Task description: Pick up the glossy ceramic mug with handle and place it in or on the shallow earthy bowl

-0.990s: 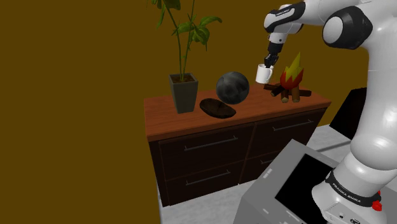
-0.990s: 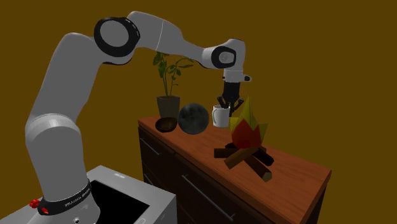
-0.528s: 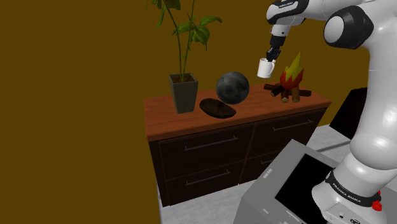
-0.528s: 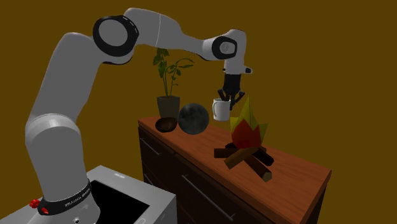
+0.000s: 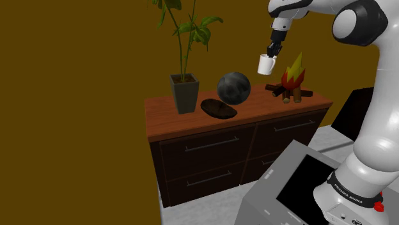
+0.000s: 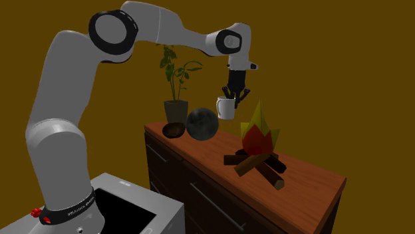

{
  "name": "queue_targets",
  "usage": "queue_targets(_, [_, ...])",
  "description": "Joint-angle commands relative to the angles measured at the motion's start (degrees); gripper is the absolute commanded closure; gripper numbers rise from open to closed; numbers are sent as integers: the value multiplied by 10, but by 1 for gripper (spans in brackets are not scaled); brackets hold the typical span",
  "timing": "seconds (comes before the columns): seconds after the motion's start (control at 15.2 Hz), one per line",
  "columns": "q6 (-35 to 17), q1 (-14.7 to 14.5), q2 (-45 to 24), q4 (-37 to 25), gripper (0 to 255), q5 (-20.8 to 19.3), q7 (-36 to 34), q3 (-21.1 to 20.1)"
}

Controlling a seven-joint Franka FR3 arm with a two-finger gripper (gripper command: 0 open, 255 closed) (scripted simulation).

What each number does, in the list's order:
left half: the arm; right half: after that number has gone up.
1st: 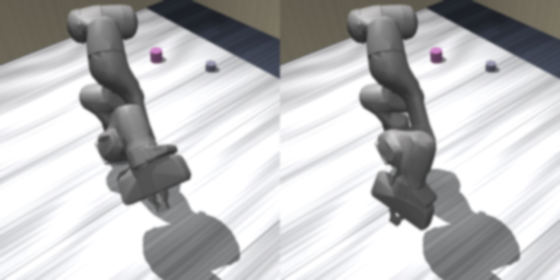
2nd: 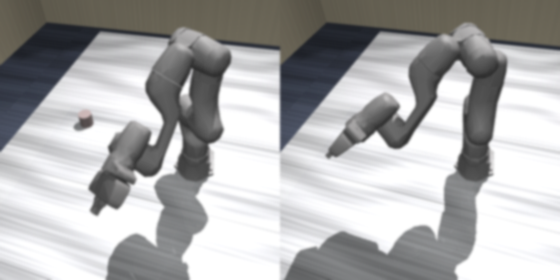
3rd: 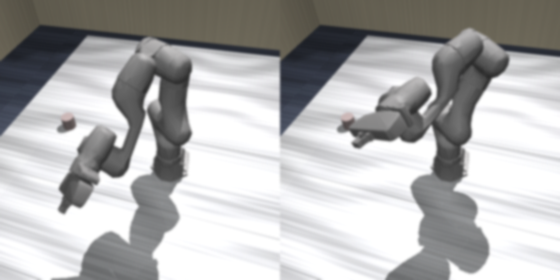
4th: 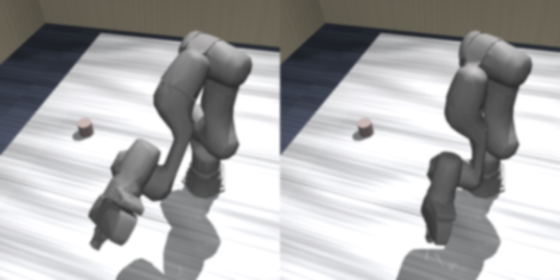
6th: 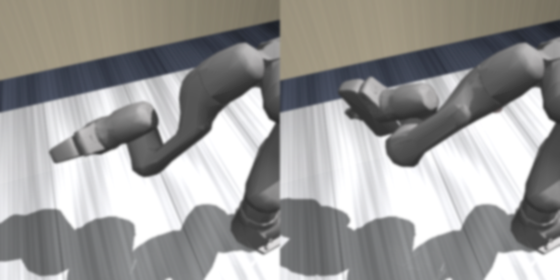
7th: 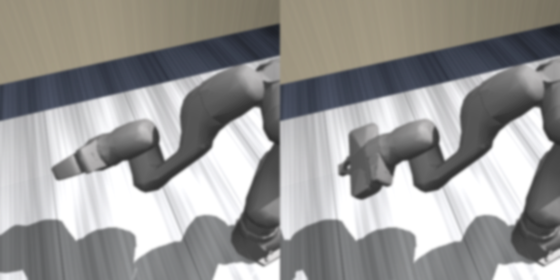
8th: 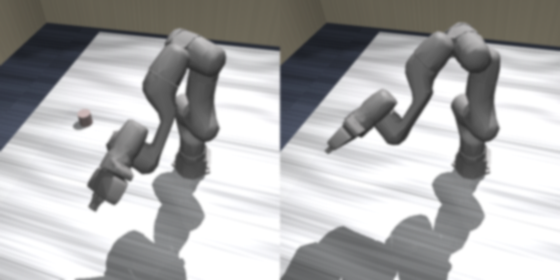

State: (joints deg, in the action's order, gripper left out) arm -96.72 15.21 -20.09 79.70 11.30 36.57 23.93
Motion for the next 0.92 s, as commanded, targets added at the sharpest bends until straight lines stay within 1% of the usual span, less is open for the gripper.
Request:
queue_targets(0.0, [-11,-23,25,32,255,-11,-25,-5])
queue_targets(0.4, [-40,-86,105,129,255,-44,-106,-28])
queue_targets(0.86, [-58,-144,171,200,255,-69,-205,-67])
